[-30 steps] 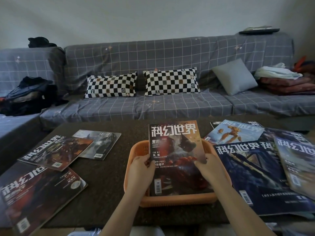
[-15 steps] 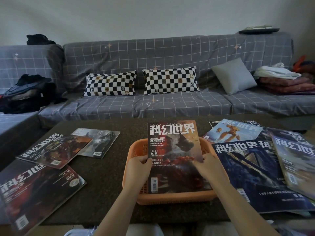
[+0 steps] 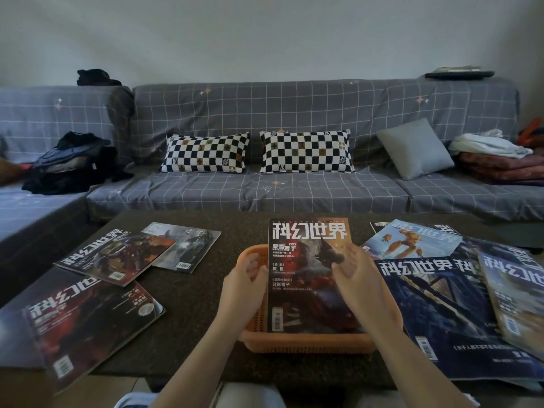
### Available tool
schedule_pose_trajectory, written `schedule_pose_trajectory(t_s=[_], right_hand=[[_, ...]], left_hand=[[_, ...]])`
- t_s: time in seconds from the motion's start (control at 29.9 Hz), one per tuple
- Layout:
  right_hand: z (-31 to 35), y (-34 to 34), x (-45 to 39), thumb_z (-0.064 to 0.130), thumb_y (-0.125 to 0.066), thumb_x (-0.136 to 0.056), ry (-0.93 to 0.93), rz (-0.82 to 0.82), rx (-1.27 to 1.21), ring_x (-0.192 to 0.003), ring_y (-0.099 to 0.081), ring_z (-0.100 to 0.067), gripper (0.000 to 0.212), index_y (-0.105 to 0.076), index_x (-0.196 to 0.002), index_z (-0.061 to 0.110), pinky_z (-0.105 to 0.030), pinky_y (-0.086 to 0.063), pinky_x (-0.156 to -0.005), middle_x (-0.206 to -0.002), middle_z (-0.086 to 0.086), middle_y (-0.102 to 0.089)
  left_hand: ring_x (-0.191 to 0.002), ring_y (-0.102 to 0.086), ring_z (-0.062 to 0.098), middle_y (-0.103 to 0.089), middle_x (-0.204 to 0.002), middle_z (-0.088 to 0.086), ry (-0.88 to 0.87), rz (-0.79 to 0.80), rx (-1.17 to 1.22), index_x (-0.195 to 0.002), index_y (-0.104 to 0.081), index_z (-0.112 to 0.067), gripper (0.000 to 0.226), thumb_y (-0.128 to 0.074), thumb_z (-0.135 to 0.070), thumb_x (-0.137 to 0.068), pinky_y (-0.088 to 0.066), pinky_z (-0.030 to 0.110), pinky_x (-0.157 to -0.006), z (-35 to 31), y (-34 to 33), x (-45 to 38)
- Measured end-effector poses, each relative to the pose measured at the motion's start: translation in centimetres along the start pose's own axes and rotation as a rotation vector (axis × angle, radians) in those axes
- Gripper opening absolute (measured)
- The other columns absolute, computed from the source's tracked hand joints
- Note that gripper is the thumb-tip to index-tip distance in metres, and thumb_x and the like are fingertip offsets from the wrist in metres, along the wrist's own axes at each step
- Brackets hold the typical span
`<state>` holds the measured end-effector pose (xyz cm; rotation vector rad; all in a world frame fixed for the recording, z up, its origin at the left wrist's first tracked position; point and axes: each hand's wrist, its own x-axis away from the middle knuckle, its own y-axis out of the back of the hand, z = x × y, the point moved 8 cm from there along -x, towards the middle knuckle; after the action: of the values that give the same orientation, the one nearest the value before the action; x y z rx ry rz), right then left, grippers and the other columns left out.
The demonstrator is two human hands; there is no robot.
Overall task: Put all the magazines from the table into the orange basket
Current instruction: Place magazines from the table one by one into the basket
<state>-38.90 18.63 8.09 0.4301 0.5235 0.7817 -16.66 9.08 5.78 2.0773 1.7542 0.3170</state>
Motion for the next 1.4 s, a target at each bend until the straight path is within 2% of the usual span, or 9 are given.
schedule_pose_trajectory(t_s=[0.17, 0.27, 0.37, 0.63, 0.8, 0.9, 1.0, 1.24, 1.4], right_hand=[[5.9, -3.1, 0.1, 0.024, -0.063, -0.087, 0.15, 0.092, -0.157, -0.103, -0.054, 0.0, 0.048, -0.047, -0.132, 0.019, 0.001, -0.04, -0.074, -0.123, 0.006, -0.059], [9.2, -6.2, 0.2, 0.025, -0.061, -0.088, 0.195, 0.204, -0.212, -0.098, -0.058, -0.001, 0.045, -0.046, -0.131, 0.021, -0.007, -0.046, -0.072, -0.119, 0.006, -0.062], [12.1, -10.1, 0.3, 0.026, -0.06, -0.089, 0.238, 0.321, -0.238, -0.094, -0.059, -0.001, 0.042, -0.047, -0.129, 0.024, -0.01, -0.046, -0.071, -0.114, 0.007, -0.063], [16.5, -22.3, -0.7, 0.03, -0.06, -0.089, 0.267, 0.568, -0.191, -0.098, -0.057, -0.004, 0.033, -0.052, -0.121, 0.027, -0.008, -0.038, -0.069, -0.109, 0.007, -0.064], [17.7, -30.5, -2.4, 0.03, -0.06, -0.088, 0.273, 0.633, -0.09, -0.095, -0.057, -0.007, 0.034, -0.054, -0.121, 0.023, -0.018, -0.043, -0.072, -0.111, 0.004, -0.062], [17.6, -35.4, -3.1, 0.03, -0.059, -0.088, 0.261, 0.698, -0.021, -0.09, -0.055, -0.007, 0.032, -0.054, -0.119, 0.025, -0.024, -0.047, -0.076, -0.108, 0.004, -0.061], [17.3, -39.7, -4.0, 0.032, -0.059, -0.087, 0.275, 0.756, 0.077, -0.103, -0.057, -0.015, 0.039, -0.053, -0.124, 0.023, -0.033, -0.048, -0.09, -0.118, 0.0, -0.06], [17.3, -46.9, -6.8, 0.048, -0.056, -0.085, 0.338, 0.829, 0.202, -0.119, -0.05, -0.02, 0.06, -0.042, -0.138, 0.022, -0.034, -0.044, -0.094, -0.136, -0.001, -0.05], [16.9, -49.6, -7.8, 0.059, -0.051, -0.083, 0.417, 0.814, 0.404, -0.132, -0.032, -0.029, 0.067, -0.038, -0.14, 0.025, -0.042, -0.033, -0.105, -0.142, -0.007, -0.041]], left_hand=[[-0.087, -0.058, -0.003, -0.064, -0.119, -0.004, -0.064, -0.076, 0.006, -0.134, -0.051, -0.023, 0.039, -0.053, -0.03, -0.096, -0.043, 0.012, -0.064, -0.6, 4.4, -0.7], [-0.089, -0.066, 0.016, -0.066, -0.1, -0.002, -0.04, -0.121, 0.016, -0.131, -0.053, -0.02, 0.035, -0.049, -0.029, -0.098, -0.051, 0.023, -0.063, 0.4, 7.7, -1.3], [-0.059, -0.055, 0.003, -0.061, -0.082, -0.007, 0.018, -0.179, 0.011, -0.129, -0.056, -0.017, 0.033, -0.047, -0.029, -0.099, -0.035, 0.009, -0.04, 2.9, 10.9, -2.4], [-0.046, -0.051, 0.001, -0.062, -0.073, -0.007, 0.197, -0.318, 0.035, -0.124, -0.058, -0.022, 0.029, -0.047, -0.03, -0.098, -0.035, 0.014, -0.037, 10.7, 18.0, -4.9], [-0.061, -0.058, -0.01, -0.061, -0.088, -0.014, 0.225, -0.384, -0.063, -0.124, -0.059, -0.02, 0.03, -0.048, -0.03, -0.098, -0.042, 0.007, -0.046, 14.5, 21.2, -6.9], [-0.1, -0.06, 0.01, -0.06, -0.123, 0.004, 0.274, -0.402, -0.14, -0.125, -0.058, -0.019, 0.034, -0.047, -0.032, -0.096, -0.051, 0.028, -0.08, 16.9, 22.4, -8.6], [-0.13, -0.042, 0.026, -0.045, -0.142, 0.012, 0.352, -0.444, -0.151, -0.133, -0.052, -0.013, 0.041, -0.049, -0.032, -0.096, -0.038, 0.043, -0.107, 19.3, 23.0, -9.9], [-0.144, -0.014, 0.033, -0.021, -0.158, 0.015, 0.419, -0.517, -0.186, -0.141, -0.043, -0.017, 0.049, -0.05, -0.034, -0.096, -0.016, 0.05, -0.117, 21.9, 23.1, -11.8], [-0.14, -0.022, 0.032, -0.026, -0.155, 0.01, 0.393, -0.563, -0.088, -0.141, -0.041, -0.019, 0.05, -0.052, -0.03, -0.094, -0.027, 0.054, -0.113, 22.6, 23.4, -12.3]])
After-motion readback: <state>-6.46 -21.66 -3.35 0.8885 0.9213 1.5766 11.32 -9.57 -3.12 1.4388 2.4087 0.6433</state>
